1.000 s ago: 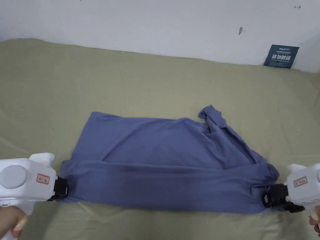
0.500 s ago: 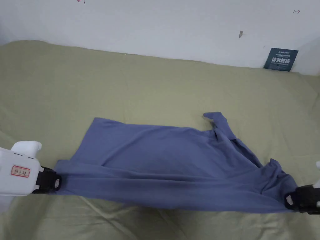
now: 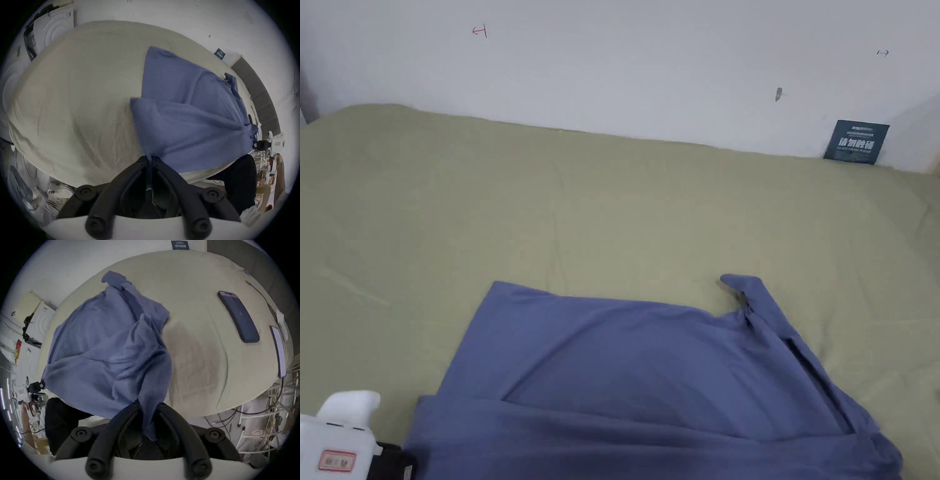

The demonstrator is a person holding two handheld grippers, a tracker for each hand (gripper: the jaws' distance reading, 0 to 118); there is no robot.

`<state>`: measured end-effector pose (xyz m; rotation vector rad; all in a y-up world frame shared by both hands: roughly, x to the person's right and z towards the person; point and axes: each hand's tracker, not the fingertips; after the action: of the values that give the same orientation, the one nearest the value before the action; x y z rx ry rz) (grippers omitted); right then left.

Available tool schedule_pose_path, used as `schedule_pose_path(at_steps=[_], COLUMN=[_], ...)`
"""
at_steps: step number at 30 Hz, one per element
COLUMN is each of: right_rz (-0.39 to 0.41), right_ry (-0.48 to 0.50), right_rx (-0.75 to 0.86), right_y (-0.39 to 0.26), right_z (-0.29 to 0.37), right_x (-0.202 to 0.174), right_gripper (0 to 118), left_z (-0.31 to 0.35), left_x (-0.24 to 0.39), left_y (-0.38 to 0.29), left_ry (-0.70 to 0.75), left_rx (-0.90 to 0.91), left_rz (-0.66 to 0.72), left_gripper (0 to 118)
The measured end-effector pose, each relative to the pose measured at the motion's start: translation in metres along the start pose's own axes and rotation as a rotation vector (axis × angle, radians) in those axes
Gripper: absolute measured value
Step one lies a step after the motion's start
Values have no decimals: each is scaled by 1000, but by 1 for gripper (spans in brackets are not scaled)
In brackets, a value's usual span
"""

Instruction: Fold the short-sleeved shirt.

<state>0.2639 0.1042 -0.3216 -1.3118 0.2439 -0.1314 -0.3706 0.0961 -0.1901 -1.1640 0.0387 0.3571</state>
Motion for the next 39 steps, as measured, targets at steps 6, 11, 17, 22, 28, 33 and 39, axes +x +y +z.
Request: schedule_pose_path(at_steps=[6,11,17,22,28,33,39], right_rz=[63,77,63,132,168,183,165], right_ry=[-27,-131,-64,-23,-1,-11,-10], right_rx=[-25,61,150,185,175,159,172], right_y=[14,23,53,82,123,155,169], right_z=[-1,46,82,62,29,9,3], right_x=[5,6,-19,-56,-82,-91,-84], right_gripper=[41,98,71,0,0,0,0], left_z=[-1,39,73,49,-7,-46,-87], left_x=[3,-3,20,52,68,68,58], left_y=[6,21,66,105,169,238,293], left_ry=[11,79,97,48,63,39,89], left_rx=[-15,-8,125,145,152,140,34], left_rz=[-48,-47,-57,-127,-148,-137,-98], left_gripper=[45,97,85,0,0,0,97])
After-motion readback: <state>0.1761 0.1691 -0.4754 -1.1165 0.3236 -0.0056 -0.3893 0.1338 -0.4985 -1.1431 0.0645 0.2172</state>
